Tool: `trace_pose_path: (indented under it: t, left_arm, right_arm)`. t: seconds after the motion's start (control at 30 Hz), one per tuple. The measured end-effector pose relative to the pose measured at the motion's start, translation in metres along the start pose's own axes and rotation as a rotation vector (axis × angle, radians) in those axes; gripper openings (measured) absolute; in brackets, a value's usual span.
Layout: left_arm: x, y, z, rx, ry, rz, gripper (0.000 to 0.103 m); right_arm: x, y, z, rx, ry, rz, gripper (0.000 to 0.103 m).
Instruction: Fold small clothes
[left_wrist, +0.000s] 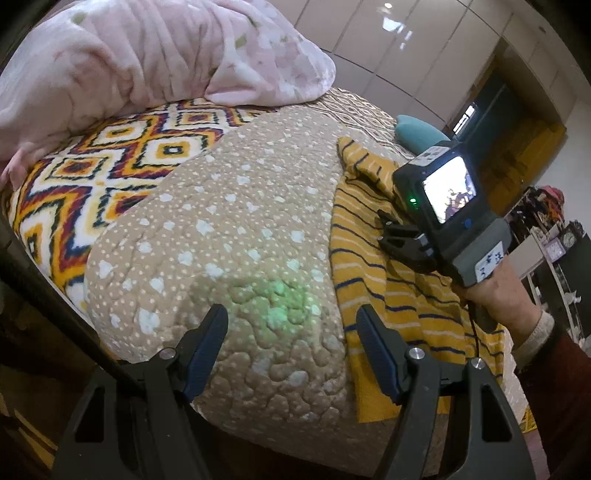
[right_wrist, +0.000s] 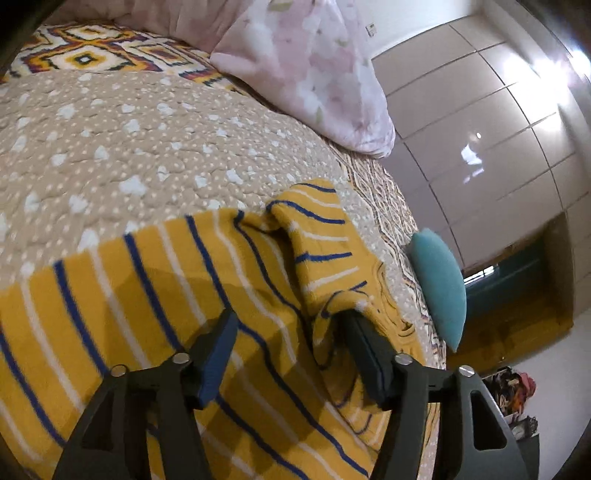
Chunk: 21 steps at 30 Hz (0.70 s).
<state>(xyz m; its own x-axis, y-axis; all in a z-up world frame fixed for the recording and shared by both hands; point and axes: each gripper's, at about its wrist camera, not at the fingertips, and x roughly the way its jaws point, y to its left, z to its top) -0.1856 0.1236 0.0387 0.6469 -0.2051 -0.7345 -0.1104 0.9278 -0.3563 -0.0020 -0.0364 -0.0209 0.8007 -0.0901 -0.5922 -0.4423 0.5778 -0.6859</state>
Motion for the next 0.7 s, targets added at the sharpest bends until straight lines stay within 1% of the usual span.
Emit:
trace_pose_path:
  t: [0.07, 0.13, 0.2, 0.23, 0.27, 0.33, 0.43, 0.47, 0.53, 0.6, 0.63, 0.67, 0.7]
  left_arm:
    - [0.001, -0.003, -0.001, 0.006, 0.001, -0.002, 0.071]
    - [0.003, -0.004, -0.001, 0.008, 0.003, -0.005, 0.071]
    - [0.005, -0.003, -0.002, 0.003, 0.007, -0.012, 0.071]
    - [0.006, -0.002, -0.002, 0.001, 0.009, -0.015, 0.071]
    - [0.006, -0.001, -0.002, -0.002, 0.009, -0.017, 0.071]
    - [0.006, 0.003, -0.003, -0.005, 0.007, -0.015, 0.071]
    - [0.007, 0.012, -0.001, -0.028, 0.003, -0.008, 0.071]
    - [0.008, 0.015, 0.0, -0.039, 0.005, -0.009, 0.071]
    - [0.009, 0.021, 0.001, -0.056, 0.01, -0.014, 0.071]
    - [0.009, 0.023, 0.001, -0.06, 0.01, -0.015, 0.071]
    - [0.009, 0.022, 0.001, -0.059, 0.009, -0.017, 0.071]
    - [0.009, 0.022, 0.0, -0.058, 0.009, -0.02, 0.071]
    - [0.009, 0.021, 0.0, -0.057, 0.009, -0.023, 0.071]
  right_arm:
    - [-0.007, -0.007, -0.005, 0.017, -0.008, 0.004, 0.071]
    - [-0.005, -0.016, -0.006, 0.005, -0.007, -0.017, 0.075]
    - [0.005, -0.024, 0.001, -0.025, 0.002, -0.068, 0.075]
    - [0.011, -0.026, 0.009, -0.061, 0.004, -0.122, 0.075]
    - [0.017, -0.025, 0.019, -0.114, 0.0, -0.182, 0.076]
    - [0.025, -0.013, 0.041, -0.245, -0.021, -0.263, 0.083]
    - [0.025, 0.035, 0.065, -0.519, -0.137, -0.395, 0.092]
    - [0.024, 0.056, 0.067, -0.613, -0.177, -0.425, 0.092]
    - [0.021, 0.085, 0.069, -0.725, -0.222, -0.467, 0.092]
    - [0.02, 0.098, 0.067, -0.755, -0.249, -0.526, 0.092]
    - [0.017, 0.094, 0.067, -0.73, -0.252, -0.53, 0.092]
    - [0.013, 0.087, 0.066, -0.69, -0.244, -0.5, 0.092]
    - [0.007, 0.076, 0.065, -0.635, -0.224, -0.452, 0.092]
